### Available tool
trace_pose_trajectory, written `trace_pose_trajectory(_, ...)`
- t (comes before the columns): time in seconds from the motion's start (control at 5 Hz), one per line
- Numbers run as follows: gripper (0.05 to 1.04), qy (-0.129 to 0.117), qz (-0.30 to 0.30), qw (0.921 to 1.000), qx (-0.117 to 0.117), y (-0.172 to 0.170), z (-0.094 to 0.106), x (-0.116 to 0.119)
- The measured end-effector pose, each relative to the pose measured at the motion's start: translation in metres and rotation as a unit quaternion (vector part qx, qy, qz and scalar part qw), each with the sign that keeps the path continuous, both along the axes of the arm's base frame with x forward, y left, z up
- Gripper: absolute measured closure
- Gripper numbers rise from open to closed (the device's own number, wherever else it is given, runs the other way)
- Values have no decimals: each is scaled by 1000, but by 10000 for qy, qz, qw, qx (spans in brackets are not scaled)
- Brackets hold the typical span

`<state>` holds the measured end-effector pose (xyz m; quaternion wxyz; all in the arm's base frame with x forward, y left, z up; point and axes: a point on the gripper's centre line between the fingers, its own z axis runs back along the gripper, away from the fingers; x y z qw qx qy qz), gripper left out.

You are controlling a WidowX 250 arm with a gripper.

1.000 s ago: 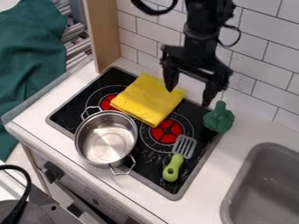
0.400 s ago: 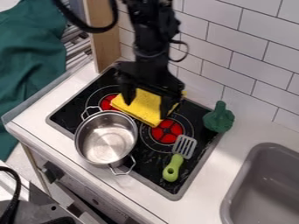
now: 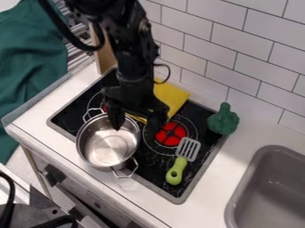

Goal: Placed the silver pot on the yellow cloth

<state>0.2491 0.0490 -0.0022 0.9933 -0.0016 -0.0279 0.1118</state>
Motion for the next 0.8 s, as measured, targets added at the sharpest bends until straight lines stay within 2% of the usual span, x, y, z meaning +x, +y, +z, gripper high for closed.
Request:
trace_pose_trajectory(0.2, 74, 297, 52, 9995, -112, 0, -18, -4)
trace_pose_trajectory(0.4, 93, 446, 139, 9987, -185, -2, -26, -8)
trace_pose_trajectory(0.6, 192, 454, 169, 9986, -190, -1, -30, -4)
trace_pose_trajectory(0.8, 503, 494, 153, 9983, -250, -2, -38, 2)
